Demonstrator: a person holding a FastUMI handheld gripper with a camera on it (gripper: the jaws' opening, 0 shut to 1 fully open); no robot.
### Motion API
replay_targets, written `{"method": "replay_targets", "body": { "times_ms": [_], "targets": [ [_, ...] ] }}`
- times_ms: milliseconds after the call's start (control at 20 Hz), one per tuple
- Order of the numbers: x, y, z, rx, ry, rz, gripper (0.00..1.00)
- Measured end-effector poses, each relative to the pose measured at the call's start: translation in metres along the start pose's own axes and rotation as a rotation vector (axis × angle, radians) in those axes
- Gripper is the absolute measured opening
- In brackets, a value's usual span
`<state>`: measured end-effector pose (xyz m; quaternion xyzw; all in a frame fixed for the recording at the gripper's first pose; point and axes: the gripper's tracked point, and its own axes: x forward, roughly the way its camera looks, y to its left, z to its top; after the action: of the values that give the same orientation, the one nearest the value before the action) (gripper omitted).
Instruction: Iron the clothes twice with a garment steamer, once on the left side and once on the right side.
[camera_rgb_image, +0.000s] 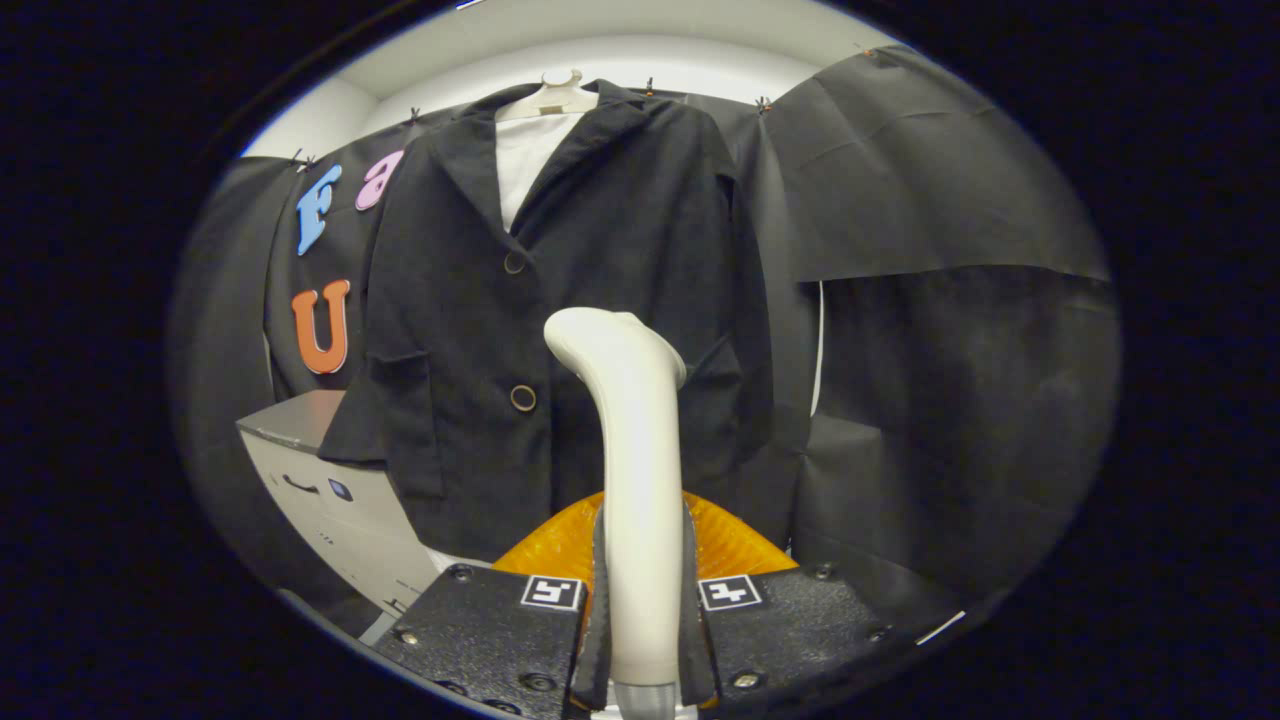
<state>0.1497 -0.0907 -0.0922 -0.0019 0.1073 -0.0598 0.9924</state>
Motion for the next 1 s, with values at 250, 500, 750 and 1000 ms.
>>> {"method": "replay_targets", "body": {
  "times_ms": [250, 500, 750, 1000],
  "targets": [
    [-0.003, 0.005, -0.031, -0.019, 0.054, 0.013, 0.29],
    [-0.003, 0.004, -0.056, -0.041, 0.101, 0.008, 0.29],
    [-0.005, 0.001, -0.075, -0.061, 0.131, -0.005, 0.29],
    [0.001, 0.002, -0.099, -0.077, 0.180, -0.023, 0.29]
  ]
}}
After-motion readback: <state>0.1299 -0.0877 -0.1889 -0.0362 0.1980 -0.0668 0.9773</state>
